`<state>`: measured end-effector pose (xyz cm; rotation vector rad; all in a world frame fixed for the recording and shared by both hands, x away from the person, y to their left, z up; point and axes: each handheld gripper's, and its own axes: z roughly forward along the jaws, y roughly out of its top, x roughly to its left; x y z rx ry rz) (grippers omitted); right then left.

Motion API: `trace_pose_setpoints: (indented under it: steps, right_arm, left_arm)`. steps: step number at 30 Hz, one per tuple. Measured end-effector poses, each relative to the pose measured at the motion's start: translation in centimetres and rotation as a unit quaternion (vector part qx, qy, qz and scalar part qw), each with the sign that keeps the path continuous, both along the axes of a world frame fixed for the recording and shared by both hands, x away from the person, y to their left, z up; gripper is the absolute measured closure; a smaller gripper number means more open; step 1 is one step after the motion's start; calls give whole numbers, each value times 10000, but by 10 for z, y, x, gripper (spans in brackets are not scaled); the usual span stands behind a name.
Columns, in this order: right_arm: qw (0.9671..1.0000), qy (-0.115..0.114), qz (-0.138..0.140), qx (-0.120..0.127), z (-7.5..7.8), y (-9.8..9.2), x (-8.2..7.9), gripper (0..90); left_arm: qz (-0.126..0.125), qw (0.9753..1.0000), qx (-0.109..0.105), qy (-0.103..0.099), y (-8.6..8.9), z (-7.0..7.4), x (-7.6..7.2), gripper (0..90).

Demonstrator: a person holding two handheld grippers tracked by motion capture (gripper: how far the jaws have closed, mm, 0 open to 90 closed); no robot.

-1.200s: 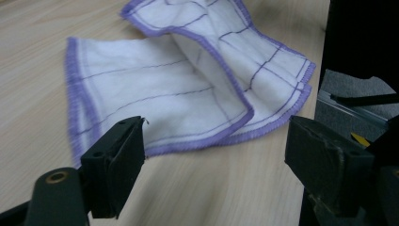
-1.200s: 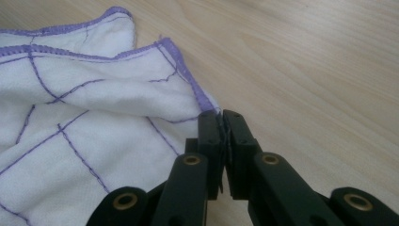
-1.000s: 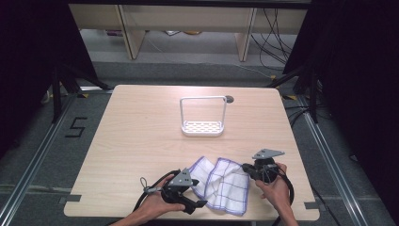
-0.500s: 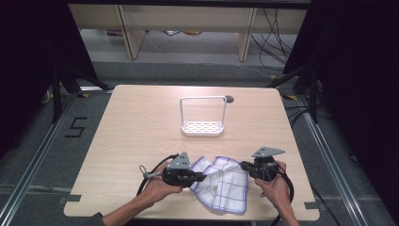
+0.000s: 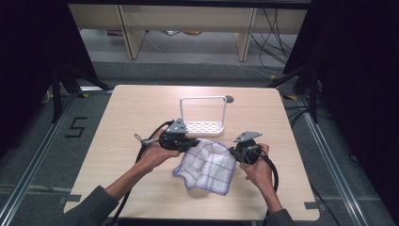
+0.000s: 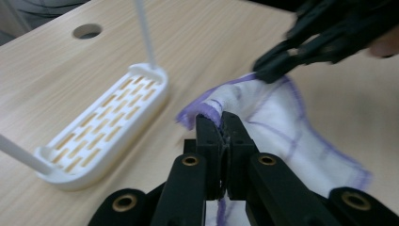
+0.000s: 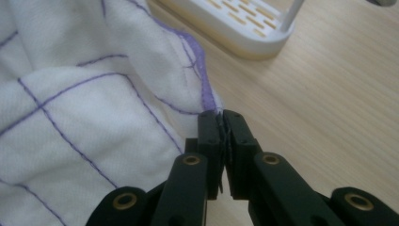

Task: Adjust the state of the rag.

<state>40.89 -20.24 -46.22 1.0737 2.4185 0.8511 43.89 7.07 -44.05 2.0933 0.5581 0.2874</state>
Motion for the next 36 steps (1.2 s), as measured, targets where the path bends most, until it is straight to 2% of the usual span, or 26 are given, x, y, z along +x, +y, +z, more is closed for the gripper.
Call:
trace_pose_setpoints:
  steps: [3,4,5,6,7,8,10,11,13,14,16,17,18,19,22,23,25,27,28,29,30,33,35,36]
  right_arm:
    - [9999,96,-45,-75,-8,-6,0,868]
    - [9999,96,-45,-75,-8,-6,0,868]
    - [9997,165,-61,-143,-11,-12,-2,868]
    - [9997,200,-84,-136,-12,-14,-3,868]
    - [9997,200,-84,-136,-12,-14,-3,868]
    - [9995,245,-59,-190,-14,-19,-8,866]
    - [9994,243,-47,-234,-16,-23,-13,866]
    - [9991,298,-50,-281,-17,-23,-17,865]
    - [9991,282,-25,-330,-19,-24,-21,863]
    - [9989,315,-14,-357,-20,-24,-24,861]
    - [9988,290,-35,-394,-23,-23,-29,857]
    - [9988,290,-35,-394,-23,-23,-29,857]
    - [9986,366,-30,-390,-23,-23,-31,847]
    - [9986,347,-40,-387,-24,-23,-31,836]
    - [9983,381,-37,-439,-23,-23,-30,816]
    - [9983,360,-22,-455,-23,-23,-30,811]
    - [9984,333,-20,-450,-22,-22,-30,797]
    - [9984,321,-27,-456,-21,-21,-30,795]
    - [9983,317,-43,-495,-20,-20,-30,801]
    - [9982,331,-60,-495,-20,-19,-31,805]
    - [9980,326,-21,-546,-21,-18,-31,812]
    - [9971,423,42,-638,-22,-18,-32,818]
    - [9971,412,-2,-645,-23,-17,-33,804]
    - [9971,388,-29,-652,-21,-17,-33,779]
  left_arm:
    - [33,9999,54,-129,-10,-14,10,864]
    - [33,9999,54,-129,-10,-14,10,860]
    - [-59,9997,147,-206,-19,-21,13,852]
    - [-92,9995,214,-189,-22,-23,14,847]
    - [-92,9995,214,-189,-22,-23,14,846]
    - [-83,9999,120,-78,-29,-29,16,840]
    - [-74,9998,156,-79,-32,-31,17,815]
    - [-78,9998,184,-28,-37,-37,17,774]
    - [-24,9996,294,-13,-36,-37,16,663]
    - [80,9998,193,1,-34,-36,14,612]
    - [228,9997,44,69,-24,-30,7,486]
    - [228,9997,44,69,-24,-30,7,440]
    - [365,9989,-91,272,-7,-24,-2,392]
    - [444,9983,-150,344,1,-22,-9,367]
    - [503,9980,107,362,26,-23,-30,327]
    - [559,9973,174,450,34,-25,-36,319]
    - [683,9955,112,646,46,-32,-46,314]
    - [691,9951,147,689,50,-35,-48,312]
    - [816,9932,211,797,58,-44,-54,311]
    - [919,9921,242,816,61,-50,-56,314]
    - [947,9909,300,904,62,-54,-57,328]
    - [905,9909,354,933,60,-62,-61,363]
    - [829,9911,466,935,56,-65,-64,398]
    - [807,9913,451,941,54,-65,-65,411]
